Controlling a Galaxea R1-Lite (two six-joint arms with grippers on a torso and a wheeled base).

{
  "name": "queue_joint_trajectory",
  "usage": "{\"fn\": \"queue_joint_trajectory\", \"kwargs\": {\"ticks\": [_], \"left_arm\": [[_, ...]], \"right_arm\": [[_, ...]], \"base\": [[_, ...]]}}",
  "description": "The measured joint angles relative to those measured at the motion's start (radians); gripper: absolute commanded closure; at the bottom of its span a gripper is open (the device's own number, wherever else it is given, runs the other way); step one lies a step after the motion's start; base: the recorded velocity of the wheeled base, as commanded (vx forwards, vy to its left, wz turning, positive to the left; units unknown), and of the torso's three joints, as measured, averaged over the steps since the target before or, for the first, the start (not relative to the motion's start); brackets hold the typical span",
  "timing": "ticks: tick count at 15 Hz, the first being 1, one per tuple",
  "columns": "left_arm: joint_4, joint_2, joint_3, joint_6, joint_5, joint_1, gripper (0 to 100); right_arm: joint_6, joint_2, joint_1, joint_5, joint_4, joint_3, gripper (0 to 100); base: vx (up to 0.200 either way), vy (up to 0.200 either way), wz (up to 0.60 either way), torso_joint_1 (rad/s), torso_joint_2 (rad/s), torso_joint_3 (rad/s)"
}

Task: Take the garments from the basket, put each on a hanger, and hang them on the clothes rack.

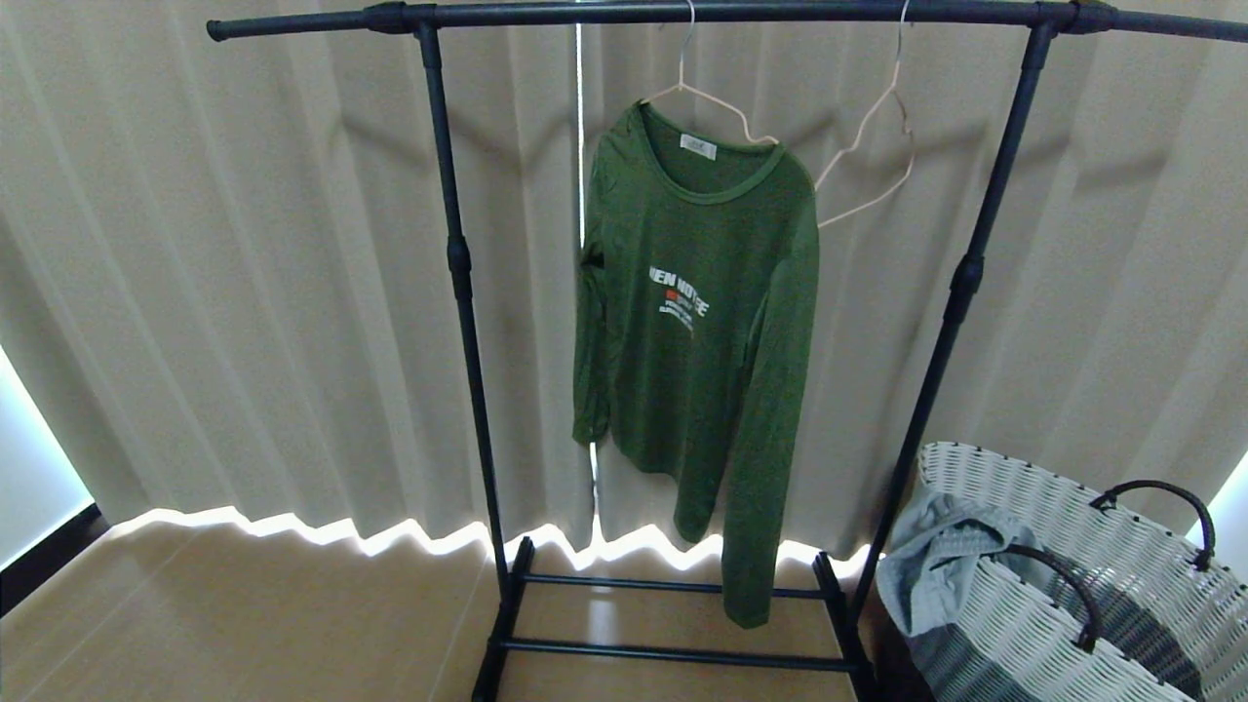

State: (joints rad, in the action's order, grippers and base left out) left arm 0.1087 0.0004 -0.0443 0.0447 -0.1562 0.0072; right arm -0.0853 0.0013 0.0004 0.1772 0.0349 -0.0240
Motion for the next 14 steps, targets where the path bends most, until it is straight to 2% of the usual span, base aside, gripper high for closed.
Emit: {"fn": "queue_joint_trajectory", "kwargs": {"ticks": [14], "left_arm": [[0.000,0.000,0.000,0.000,0.000,0.000,0]], "right_arm": [[-0.006,0.000,0.000,0.000,-0.001,0.001,0]], "base": [[0.000,0.000,0.00,0.000,0.00,0.000]]}}
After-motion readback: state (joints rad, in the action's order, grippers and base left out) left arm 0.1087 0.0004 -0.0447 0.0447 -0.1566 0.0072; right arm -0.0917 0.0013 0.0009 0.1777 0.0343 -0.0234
